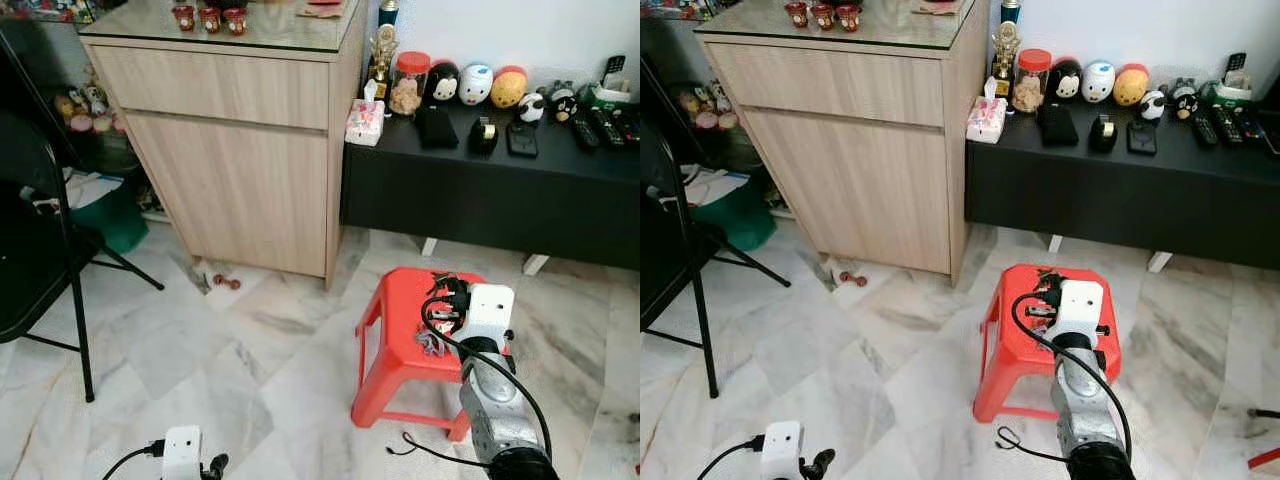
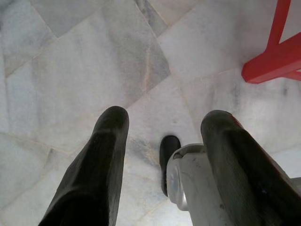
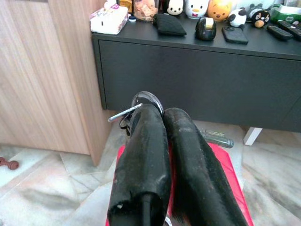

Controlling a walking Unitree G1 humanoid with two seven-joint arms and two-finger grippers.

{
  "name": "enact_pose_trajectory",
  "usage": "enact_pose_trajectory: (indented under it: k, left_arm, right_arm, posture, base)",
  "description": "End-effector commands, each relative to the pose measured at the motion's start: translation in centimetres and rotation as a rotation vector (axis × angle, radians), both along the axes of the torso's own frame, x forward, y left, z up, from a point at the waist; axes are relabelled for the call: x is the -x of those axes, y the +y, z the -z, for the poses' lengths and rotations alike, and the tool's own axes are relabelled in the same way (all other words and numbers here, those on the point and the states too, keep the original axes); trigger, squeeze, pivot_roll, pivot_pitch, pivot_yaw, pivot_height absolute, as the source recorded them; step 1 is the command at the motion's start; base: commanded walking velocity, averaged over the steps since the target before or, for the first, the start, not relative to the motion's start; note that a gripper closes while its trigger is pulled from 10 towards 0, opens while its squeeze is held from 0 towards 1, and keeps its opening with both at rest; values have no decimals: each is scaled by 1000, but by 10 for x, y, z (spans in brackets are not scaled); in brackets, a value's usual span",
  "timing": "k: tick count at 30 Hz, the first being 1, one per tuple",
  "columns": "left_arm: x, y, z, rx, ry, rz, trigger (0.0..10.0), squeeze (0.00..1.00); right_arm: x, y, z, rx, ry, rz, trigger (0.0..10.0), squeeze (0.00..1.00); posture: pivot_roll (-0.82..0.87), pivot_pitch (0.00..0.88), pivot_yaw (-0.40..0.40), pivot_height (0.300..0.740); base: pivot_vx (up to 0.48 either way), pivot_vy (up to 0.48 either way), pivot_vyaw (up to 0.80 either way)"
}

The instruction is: Hang keys on a hook

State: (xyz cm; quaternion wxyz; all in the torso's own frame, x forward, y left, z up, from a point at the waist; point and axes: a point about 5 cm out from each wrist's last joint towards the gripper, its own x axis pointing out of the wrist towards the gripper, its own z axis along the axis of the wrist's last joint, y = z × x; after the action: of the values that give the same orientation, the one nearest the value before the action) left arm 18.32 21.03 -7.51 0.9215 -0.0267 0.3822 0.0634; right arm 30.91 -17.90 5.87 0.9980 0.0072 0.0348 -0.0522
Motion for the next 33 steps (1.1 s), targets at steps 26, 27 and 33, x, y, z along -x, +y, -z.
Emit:
enact_pose_trajectory:
  k: [26,27,33]
  left_arm:
    - [10,6,5,-23,68,5,10000,0]
    - [10,6,5,-22,66,5,10000,0]
    - [11,6,5,-24,64,8,10000,0]
  right_arm:
    - [132,-48,139,-523,754,632,10000,0]
    - [134,-47,140,-466,781,590,10000,0]
    - [156,-48,150,-478,866,610,10000,0]
  posture:
    - [115,102,-14,740]
    - [116,101,-14,740]
    - [136,50,-16,740]
  base:
    - [0,0,0]
    - [0,0,0]
    - [0,0,0]
